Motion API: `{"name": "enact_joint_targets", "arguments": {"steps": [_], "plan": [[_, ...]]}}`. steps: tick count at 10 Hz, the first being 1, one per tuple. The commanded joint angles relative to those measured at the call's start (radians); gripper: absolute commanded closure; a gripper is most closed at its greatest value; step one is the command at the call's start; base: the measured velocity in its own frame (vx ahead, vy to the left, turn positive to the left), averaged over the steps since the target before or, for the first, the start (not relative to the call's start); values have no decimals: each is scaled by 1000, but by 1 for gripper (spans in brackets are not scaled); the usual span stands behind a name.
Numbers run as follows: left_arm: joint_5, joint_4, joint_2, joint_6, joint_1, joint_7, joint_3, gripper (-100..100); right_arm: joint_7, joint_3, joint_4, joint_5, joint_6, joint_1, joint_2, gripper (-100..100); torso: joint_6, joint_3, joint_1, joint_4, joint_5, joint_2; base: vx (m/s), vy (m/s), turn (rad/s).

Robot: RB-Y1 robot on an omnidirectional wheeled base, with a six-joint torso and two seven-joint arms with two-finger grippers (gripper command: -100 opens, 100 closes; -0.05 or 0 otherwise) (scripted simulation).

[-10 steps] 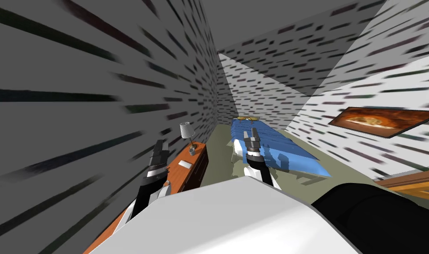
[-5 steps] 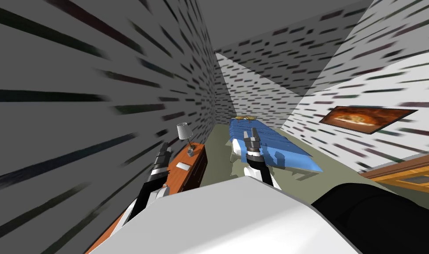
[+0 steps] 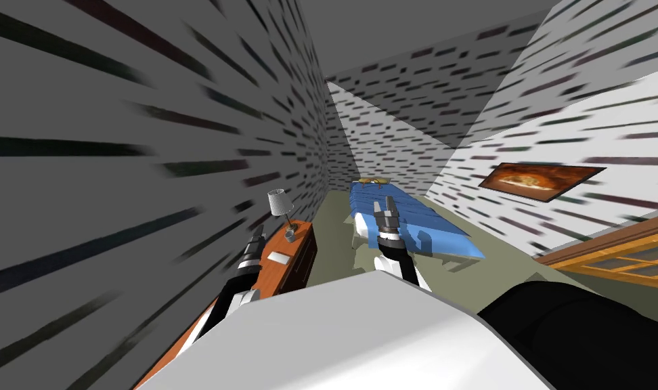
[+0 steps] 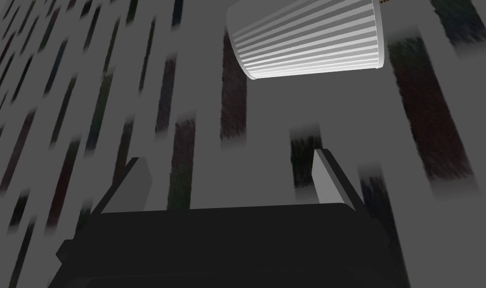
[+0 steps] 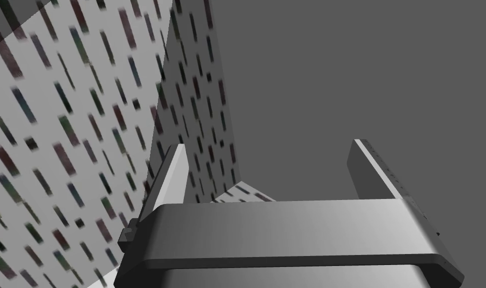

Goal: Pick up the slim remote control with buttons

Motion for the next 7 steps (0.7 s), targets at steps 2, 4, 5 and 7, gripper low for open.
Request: {"name": "enact_joint_targets", "arguments": {"steps": [2, 4, 5, 7], "plan": [[48, 40, 34, 74, -5, -22, 6, -100, 0, 0, 0, 0, 0, 0, 0, 0, 0, 0, 0, 0, 0, 0, 14, 2, -61], [78, 74, 52, 124, -11, -39, 7, -100, 0, 0, 0, 0, 0, 0, 0, 0, 0, 0, 0, 0, 0, 0, 17, -1, -64], [78, 74, 52, 140, -11, -39, 7, -100, 0, 0, 0, 0, 0, 0, 0, 0, 0, 0, -1, 0, 0, 0, 19, -1, -48], [108, 109, 70, 189, -18, -58, 8, -100, 0, 0, 0, 0, 0, 0, 0, 0, 0, 0, 0, 0, 0, -1, 24, 4, -71]]}}
